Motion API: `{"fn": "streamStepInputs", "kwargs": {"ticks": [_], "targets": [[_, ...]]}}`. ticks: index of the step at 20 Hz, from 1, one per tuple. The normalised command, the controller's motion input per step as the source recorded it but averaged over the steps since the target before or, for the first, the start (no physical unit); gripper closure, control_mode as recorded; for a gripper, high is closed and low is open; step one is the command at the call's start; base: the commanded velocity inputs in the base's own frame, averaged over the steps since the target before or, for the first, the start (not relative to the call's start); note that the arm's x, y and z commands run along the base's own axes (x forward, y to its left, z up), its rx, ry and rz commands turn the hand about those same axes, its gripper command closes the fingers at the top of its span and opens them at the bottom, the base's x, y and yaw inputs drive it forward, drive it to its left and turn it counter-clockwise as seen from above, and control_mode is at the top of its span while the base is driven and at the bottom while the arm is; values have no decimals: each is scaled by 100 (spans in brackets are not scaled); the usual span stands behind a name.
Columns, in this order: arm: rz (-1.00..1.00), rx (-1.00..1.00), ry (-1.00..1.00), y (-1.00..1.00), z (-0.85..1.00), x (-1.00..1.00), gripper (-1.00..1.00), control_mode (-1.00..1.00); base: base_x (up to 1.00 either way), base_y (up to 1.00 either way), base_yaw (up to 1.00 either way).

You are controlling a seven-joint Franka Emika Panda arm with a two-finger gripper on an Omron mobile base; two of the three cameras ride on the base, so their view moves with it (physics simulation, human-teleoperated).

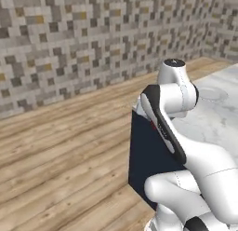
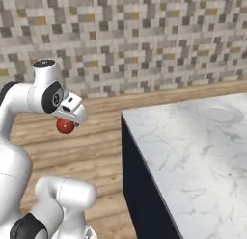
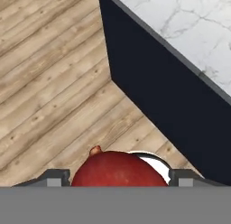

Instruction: Take the cheese, shrimp, and onion from the fridge and place them on the plate on the dining counter to create an appetizer plate.

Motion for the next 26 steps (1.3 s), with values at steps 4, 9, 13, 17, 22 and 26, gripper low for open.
{"fn": "streamStepInputs", "kwargs": {"ticks": [4, 9, 13, 17, 22, 26], "targets": [[0, 0, 0, 0, 0, 0, 100, 100, 64, 81, -45], [0, 0, 0, 0, 0, 0, 100, 100, 66, 71, -54], [0, 0, 0, 0, 0, 0, 100, 100, 58, 61, -59], [0, 0, 0, 0, 0, 0, 100, 100, 15, 75, -63], [0, 0, 0, 0, 0, 0, 100, 100, 0, 81, -65], [0, 0, 0, 0, 0, 0, 100, 100, 0, 76, -67]]}}
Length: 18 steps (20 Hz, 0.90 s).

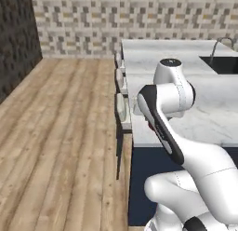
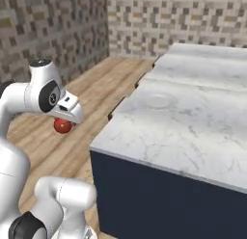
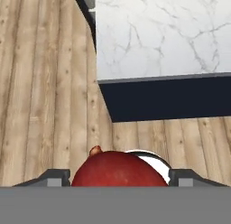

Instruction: Take the cheese, shrimp, and onion from the fridge and place them on the plate on the dining counter to create an appetizer plate.

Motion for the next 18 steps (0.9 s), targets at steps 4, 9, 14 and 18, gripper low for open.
{"fn": "streamStepInputs", "kwargs": {"ticks": [4, 9, 14, 18], "targets": [[0, 0, 0, 0, 0, 0, 100, 100, 0, 87, -63], [0, 0, 0, 0, 0, 0, 100, 100, -9, 93, -60], [0, 0, 0, 0, 0, 0, 100, 100, -23, 95, -58], [0, 0, 0, 0, 0, 0, 100, 100, -7, 100, -56]]}}
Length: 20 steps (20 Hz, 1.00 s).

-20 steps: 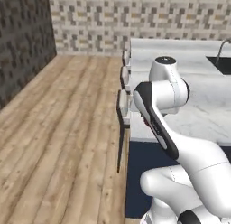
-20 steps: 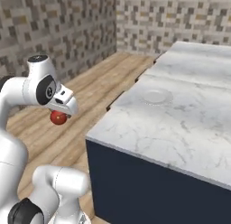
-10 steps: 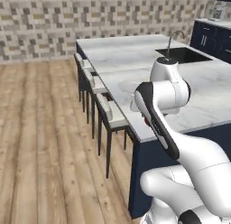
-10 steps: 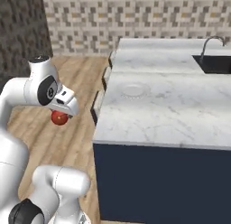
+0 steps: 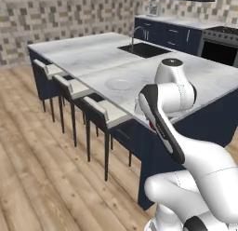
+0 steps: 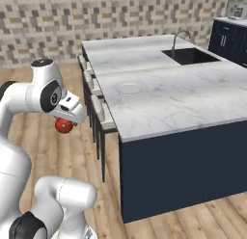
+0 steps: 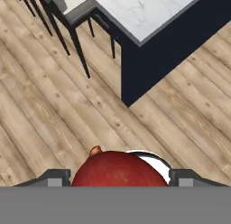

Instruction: Take the cheese, shrimp, and onion from the fridge and place them on the plate on the dining counter to create an appetizer plate.

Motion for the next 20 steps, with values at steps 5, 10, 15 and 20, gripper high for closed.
{"fn": "streamStepInputs", "kwargs": {"ticks": [5, 10, 15, 20], "targets": [[0, 0, 0, 0, 0, 0, 100, 100, 0, 100, -53], [0, 0, 0, 0, 0, 0, 100, 100, 2, 100, -49], [0, 0, 0, 0, 0, 0, 100, 100, 16, 100, -47], [0, 0, 0, 0, 0, 0, 100, 100, 39, 100, -45]]}}
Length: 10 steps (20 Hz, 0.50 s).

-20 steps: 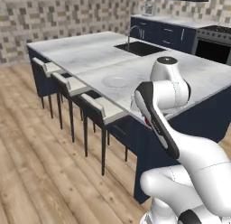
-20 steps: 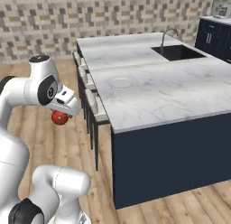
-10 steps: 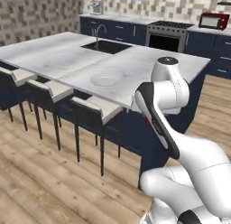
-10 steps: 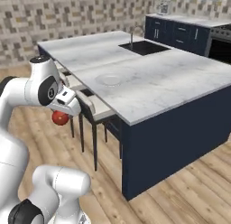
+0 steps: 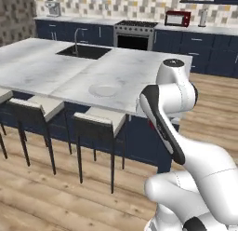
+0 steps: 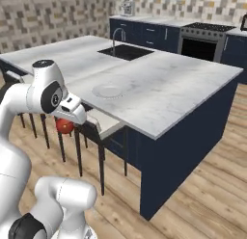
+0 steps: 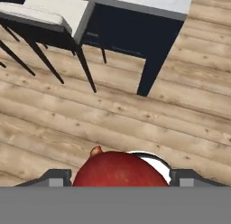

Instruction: Take the cheese, shrimp, and onion from the fridge and place them on the plate on the dining counter to create an appetizer plate.

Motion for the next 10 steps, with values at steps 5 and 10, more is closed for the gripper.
{"fn": "streamStepInputs", "kwargs": {"ticks": [5, 10], "targets": [[0, 0, 0, 0, 0, 0, 100, 100, 55, 100, -43], [0, 0, 0, 0, 0, 0, 100, 100, 54, 100, -43]]}}
